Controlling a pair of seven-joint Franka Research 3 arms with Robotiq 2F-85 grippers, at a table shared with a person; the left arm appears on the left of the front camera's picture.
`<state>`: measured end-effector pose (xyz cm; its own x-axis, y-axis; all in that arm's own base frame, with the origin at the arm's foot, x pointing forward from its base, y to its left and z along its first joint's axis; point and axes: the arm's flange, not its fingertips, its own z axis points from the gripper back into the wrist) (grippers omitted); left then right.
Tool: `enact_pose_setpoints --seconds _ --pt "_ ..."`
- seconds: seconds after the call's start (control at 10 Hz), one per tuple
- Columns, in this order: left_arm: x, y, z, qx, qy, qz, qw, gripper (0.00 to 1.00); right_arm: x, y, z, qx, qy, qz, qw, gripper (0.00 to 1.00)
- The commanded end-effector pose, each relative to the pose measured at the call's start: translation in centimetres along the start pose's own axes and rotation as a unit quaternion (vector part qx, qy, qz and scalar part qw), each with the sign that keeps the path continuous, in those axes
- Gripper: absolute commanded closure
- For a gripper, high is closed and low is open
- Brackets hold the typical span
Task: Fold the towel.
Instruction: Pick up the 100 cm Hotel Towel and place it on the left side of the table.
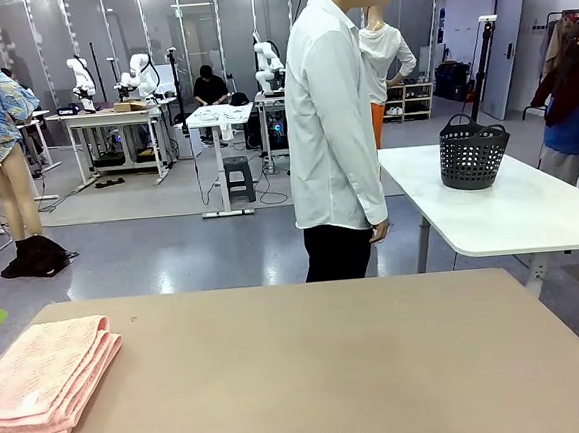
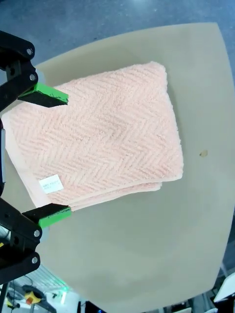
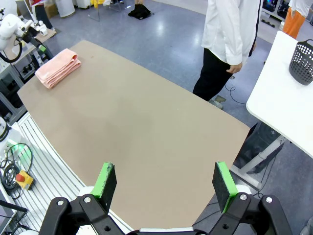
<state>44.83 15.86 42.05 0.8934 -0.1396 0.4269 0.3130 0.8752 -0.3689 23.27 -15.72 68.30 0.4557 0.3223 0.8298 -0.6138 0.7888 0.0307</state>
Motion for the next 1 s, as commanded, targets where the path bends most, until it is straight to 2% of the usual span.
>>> enact_pose_setpoints --seconds 0.0,0.9 --pt "0.28 0.46 0.32 0.001 -0.002 0.003 1.000 0.00 -0.01 -0.03 -0.05 -0.001 -0.001 0.000 1.000 0.00" --pt "0.28 0.46 0.32 0.001 -0.002 0.003 1.000 0.00 -0.01 -0.03 -0.05 -0.001 -0.001 0.000 1.000 0.00"
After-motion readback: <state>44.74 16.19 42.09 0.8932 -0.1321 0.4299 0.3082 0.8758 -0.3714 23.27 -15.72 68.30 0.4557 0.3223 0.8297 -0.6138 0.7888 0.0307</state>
